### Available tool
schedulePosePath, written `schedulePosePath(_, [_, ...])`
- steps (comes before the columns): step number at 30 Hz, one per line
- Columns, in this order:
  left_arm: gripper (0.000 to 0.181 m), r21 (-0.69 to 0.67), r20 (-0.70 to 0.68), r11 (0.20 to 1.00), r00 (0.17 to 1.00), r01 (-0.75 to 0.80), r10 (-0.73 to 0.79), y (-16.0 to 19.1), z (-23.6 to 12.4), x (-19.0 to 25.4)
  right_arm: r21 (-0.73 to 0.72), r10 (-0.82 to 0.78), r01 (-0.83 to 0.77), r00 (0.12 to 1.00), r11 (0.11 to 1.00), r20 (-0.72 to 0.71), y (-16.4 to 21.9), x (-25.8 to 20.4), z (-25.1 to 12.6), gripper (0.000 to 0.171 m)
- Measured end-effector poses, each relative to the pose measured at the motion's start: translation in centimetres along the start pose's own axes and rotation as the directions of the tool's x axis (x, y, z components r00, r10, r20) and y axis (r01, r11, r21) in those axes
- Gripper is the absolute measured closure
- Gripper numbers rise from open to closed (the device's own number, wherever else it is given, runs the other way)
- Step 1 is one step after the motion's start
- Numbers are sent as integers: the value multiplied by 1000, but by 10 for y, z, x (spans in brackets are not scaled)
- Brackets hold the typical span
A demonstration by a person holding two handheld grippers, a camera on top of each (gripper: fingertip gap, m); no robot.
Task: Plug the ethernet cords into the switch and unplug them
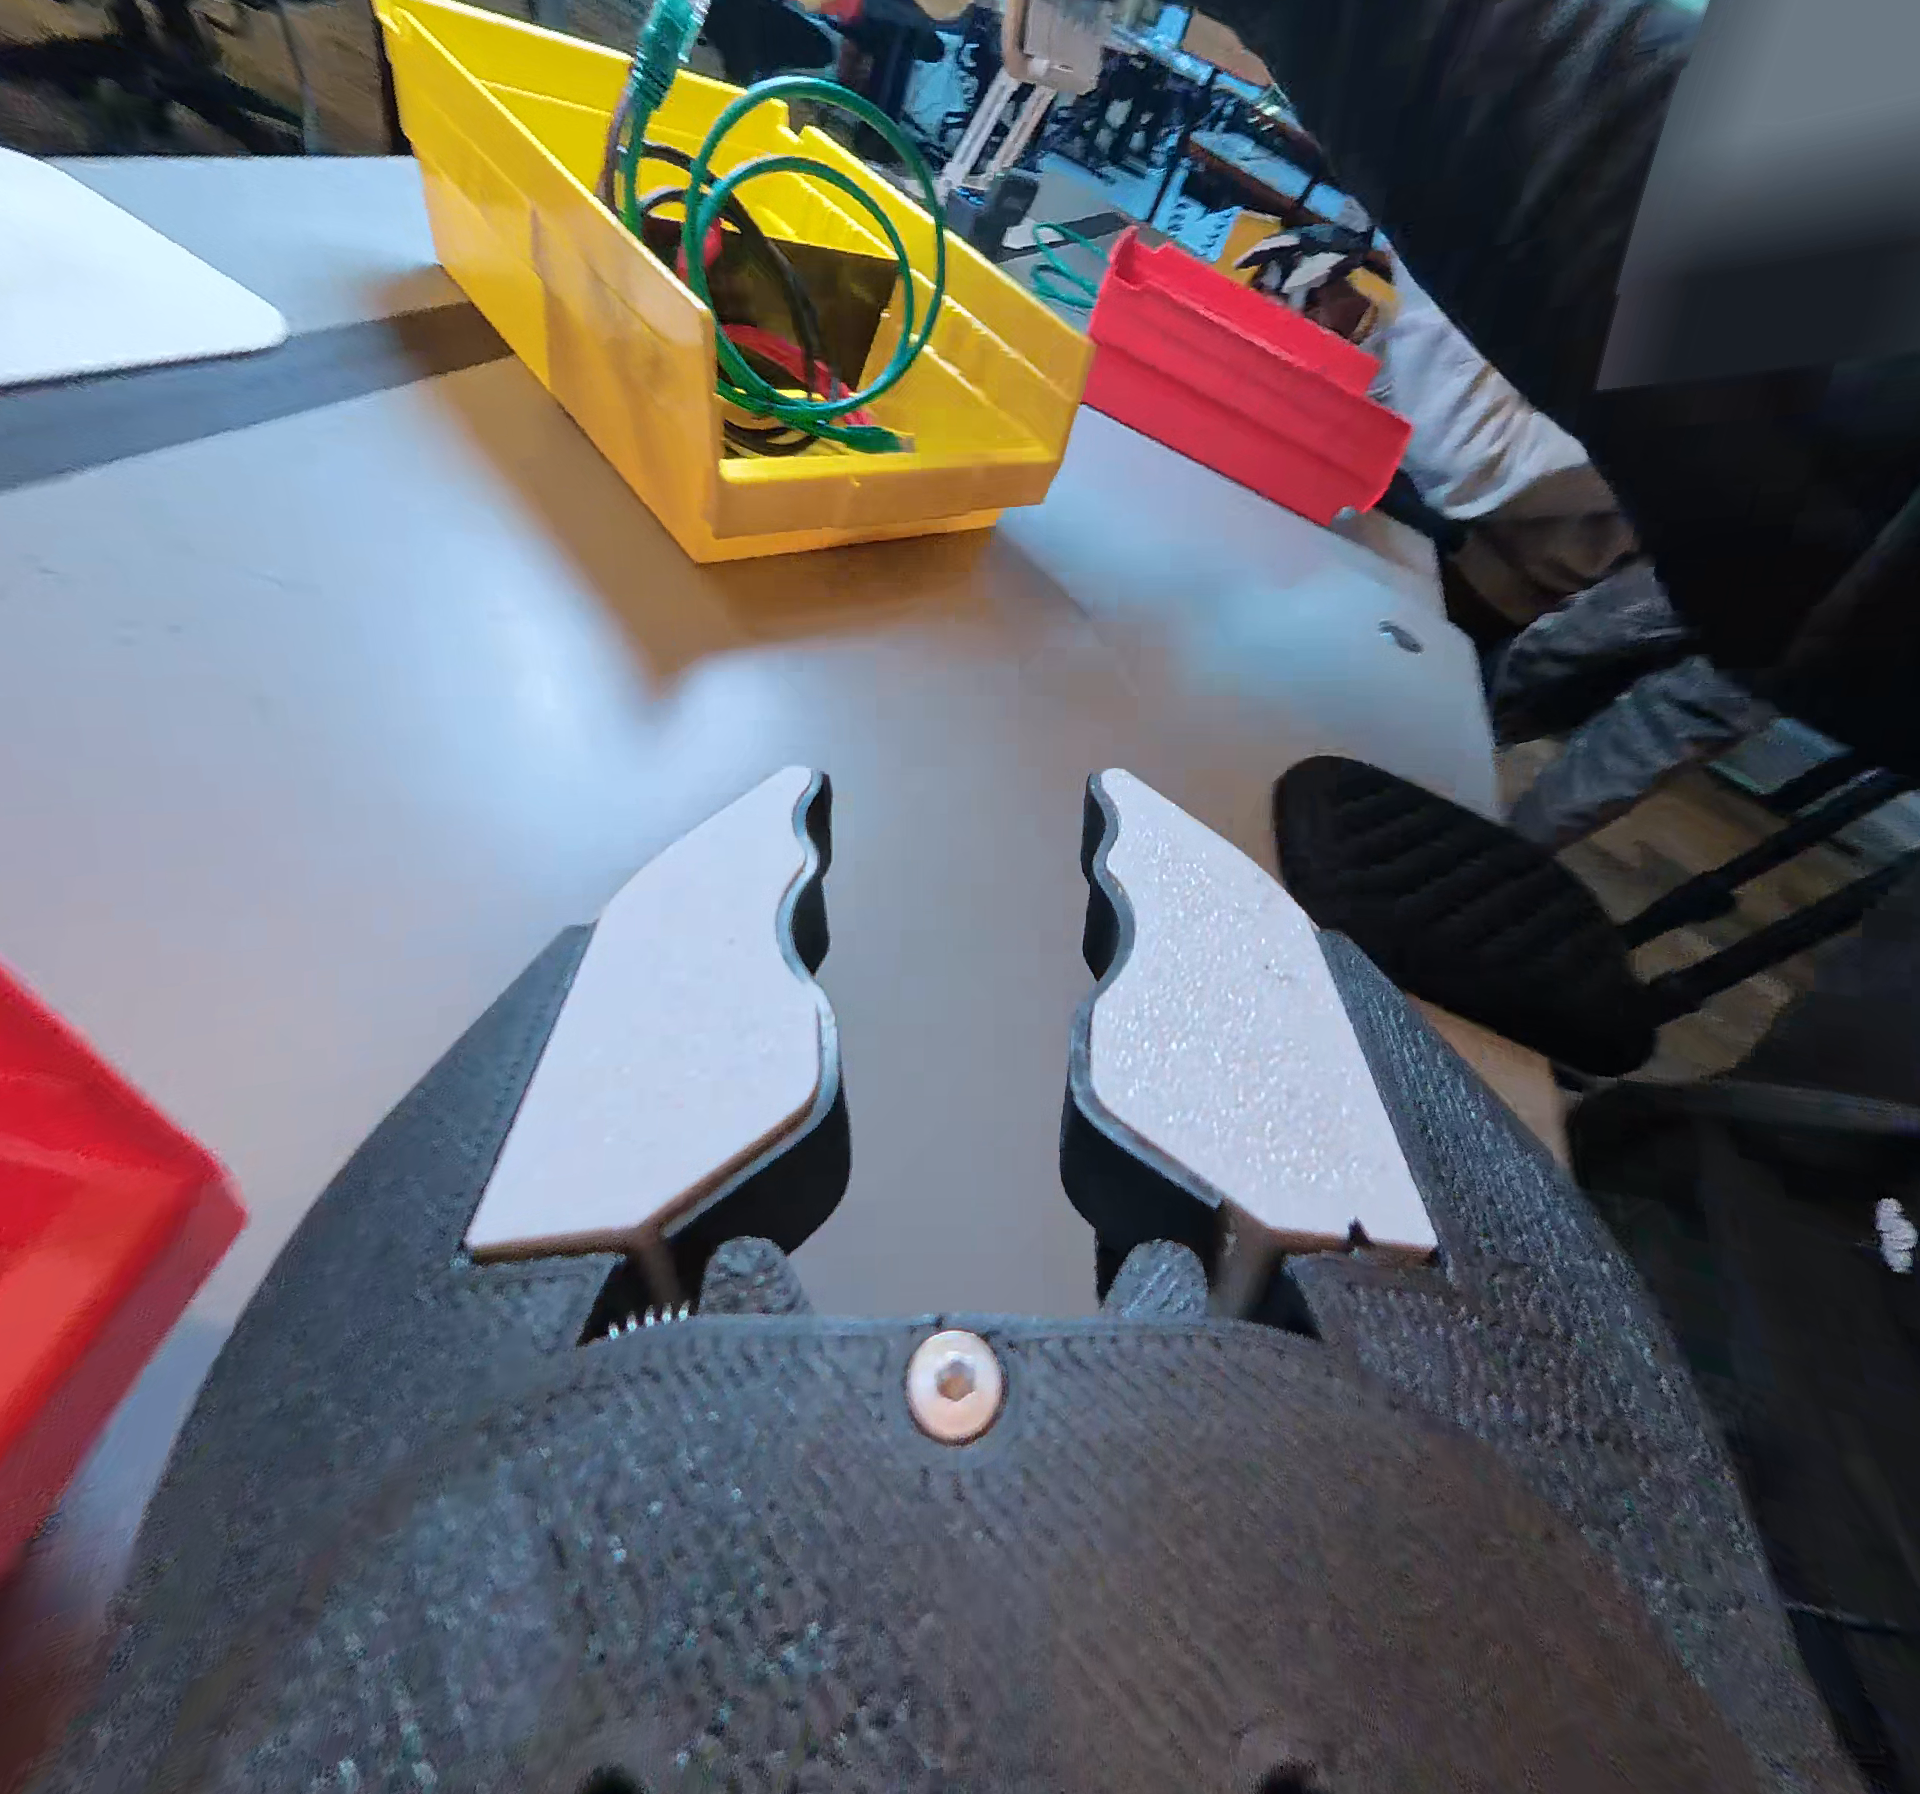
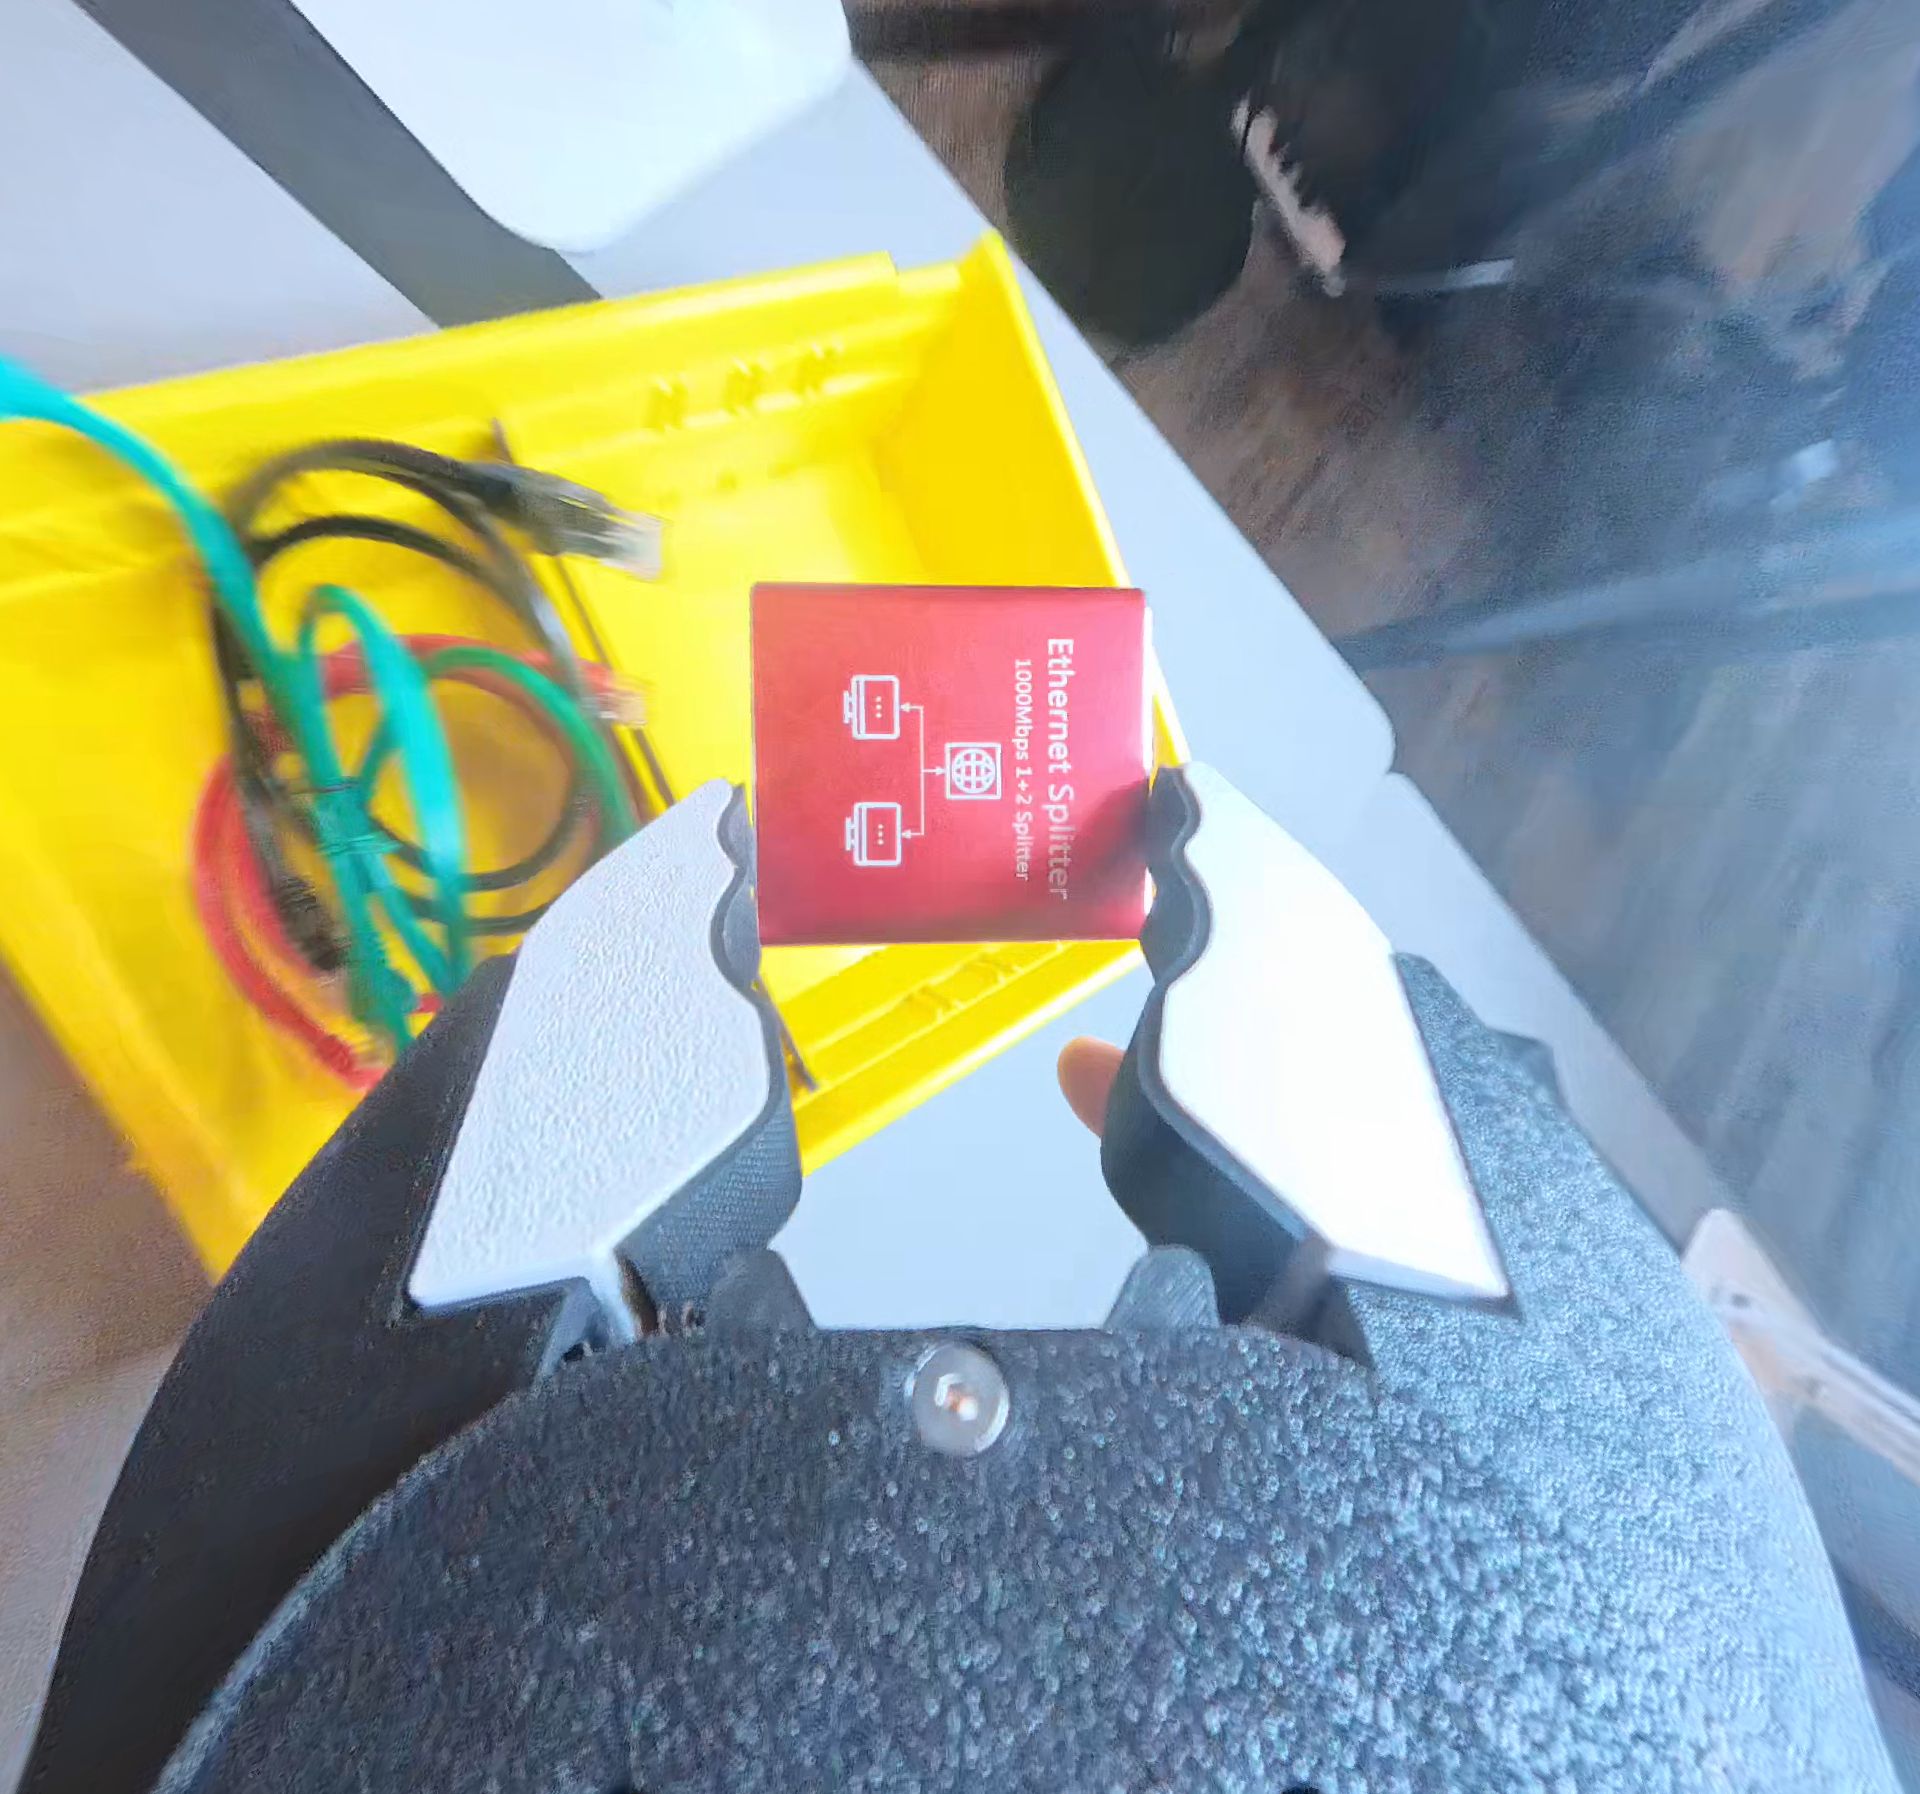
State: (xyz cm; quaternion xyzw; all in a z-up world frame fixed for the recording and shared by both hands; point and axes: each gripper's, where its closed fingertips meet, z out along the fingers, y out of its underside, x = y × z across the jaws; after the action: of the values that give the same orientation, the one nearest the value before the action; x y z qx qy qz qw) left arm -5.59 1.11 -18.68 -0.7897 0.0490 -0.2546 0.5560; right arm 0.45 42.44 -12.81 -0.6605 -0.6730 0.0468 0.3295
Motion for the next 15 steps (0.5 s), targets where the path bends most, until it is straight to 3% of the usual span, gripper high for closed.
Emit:
schedulePosePath(1, [135,-4,37,999,999,-37,37,-1,-3,-4,-43,23,-22,999,999,22,8,3,21,98])
schedulePosePath(5, [135,-30,169,989,974,-146,149,0,-20,-21,-192,103,-74,985,979,142,36,-6,87,98])
schedulePosePath(8, [136,-46,217,986,961,-163,169,5,-31,-29,-290,91,-32,977,956,192,54,-15,116,99])
schedulePosePath(15, [135,-33,261,988,953,-149,153,0,-46,-43,-433,22,55,985,900,172,70,-13,125,98])
